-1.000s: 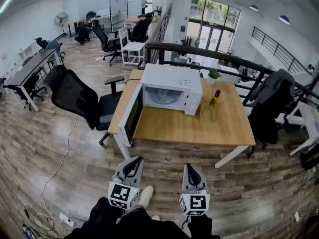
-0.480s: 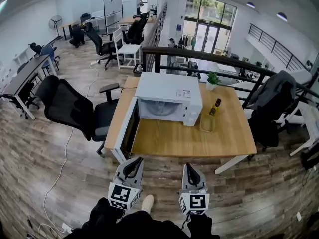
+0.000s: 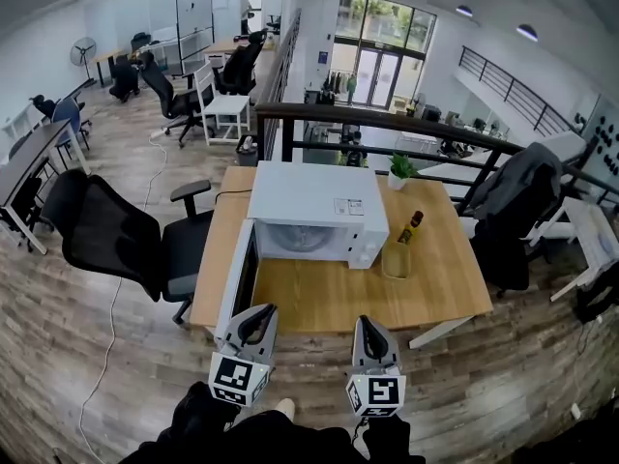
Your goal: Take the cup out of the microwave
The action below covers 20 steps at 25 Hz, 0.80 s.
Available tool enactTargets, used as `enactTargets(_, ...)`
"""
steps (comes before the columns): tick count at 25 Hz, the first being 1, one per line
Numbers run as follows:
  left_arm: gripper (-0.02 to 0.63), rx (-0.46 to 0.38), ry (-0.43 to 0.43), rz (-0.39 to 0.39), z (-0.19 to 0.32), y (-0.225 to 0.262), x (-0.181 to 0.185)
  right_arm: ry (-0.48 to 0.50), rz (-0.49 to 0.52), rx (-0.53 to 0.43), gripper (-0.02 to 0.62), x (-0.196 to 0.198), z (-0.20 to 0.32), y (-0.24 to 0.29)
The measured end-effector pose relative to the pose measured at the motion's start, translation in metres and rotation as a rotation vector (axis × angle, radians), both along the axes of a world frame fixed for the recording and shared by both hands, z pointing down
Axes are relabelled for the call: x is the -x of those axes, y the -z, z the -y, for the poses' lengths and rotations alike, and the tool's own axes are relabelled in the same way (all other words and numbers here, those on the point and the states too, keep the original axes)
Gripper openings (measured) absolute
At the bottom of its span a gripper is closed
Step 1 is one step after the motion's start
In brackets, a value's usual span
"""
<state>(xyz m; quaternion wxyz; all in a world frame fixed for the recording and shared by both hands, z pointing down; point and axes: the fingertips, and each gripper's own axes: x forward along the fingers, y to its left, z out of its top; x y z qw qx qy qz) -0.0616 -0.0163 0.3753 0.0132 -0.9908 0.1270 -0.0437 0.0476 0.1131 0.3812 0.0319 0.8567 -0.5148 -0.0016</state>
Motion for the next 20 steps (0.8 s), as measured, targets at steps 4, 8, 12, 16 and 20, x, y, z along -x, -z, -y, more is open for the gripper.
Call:
enactTargets(4, 0.037, 0.000, -0.022, -0.004, 0.024, -0.002, -0.019, -0.015, -0.002, 0.004, 0.015, -0.013, 0.024, -0.003)
enactTargets(8, 0.037, 0.005, -0.031, -0.010, 0.040, -0.005, -0.030, -0.012, -0.001, 0.016, 0.015, -0.024, 0.044, -0.008)
enactTargets(12, 0.037, 0.015, -0.008, -0.010, 0.061, -0.011, -0.045, 0.014, -0.006, 0.019, 0.015, -0.038, 0.067, -0.010)
enactTargets(16, 0.037, 0.030, 0.019, 0.000, 0.075, -0.023, -0.068, 0.054, 0.005, 0.029, 0.015, -0.064, 0.089, -0.020)
enactTargets(20, 0.037, 0.051, 0.082, 0.019, 0.096, -0.040, -0.091, 0.119, 0.023, 0.039, 0.015, -0.095, 0.121, -0.035)
